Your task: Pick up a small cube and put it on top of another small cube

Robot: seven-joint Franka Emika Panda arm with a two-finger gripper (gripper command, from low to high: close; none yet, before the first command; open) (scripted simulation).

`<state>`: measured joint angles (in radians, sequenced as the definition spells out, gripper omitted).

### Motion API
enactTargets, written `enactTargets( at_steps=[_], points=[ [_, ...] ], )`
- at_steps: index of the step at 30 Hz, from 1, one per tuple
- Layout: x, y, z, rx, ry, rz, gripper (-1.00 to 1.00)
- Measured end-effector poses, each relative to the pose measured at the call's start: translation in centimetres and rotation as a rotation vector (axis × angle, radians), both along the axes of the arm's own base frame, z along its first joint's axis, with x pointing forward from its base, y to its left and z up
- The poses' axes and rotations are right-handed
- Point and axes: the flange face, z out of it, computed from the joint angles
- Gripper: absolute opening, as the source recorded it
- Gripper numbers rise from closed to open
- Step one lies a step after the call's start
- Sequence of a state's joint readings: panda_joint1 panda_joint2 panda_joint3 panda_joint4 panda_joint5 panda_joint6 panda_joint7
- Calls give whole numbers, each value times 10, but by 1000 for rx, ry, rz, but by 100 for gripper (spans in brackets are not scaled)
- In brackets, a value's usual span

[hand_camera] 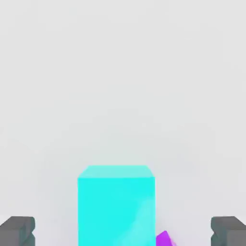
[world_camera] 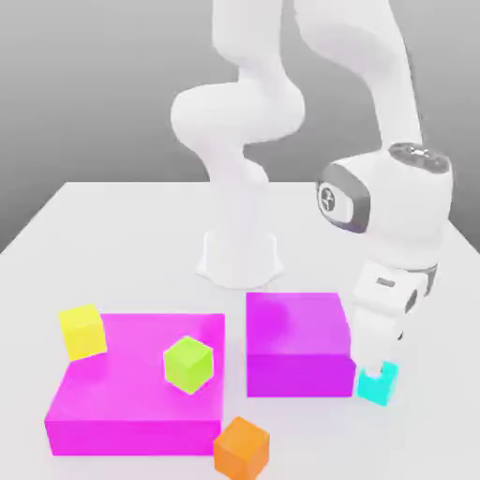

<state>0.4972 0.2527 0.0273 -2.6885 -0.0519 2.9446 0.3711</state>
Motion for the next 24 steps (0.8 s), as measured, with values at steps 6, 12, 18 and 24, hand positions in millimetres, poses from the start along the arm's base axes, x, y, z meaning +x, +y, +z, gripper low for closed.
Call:
enactTargets(
  at_steps=[6,12,18,24],
  points=[
    [-2,0,-21,0,4,0,-100],
    [0,0,2,-2,1,1,-100],
    [20,-14,59,16,-16,25,-100],
    [69,-151,111,1,-40,26,-100]
  ],
)
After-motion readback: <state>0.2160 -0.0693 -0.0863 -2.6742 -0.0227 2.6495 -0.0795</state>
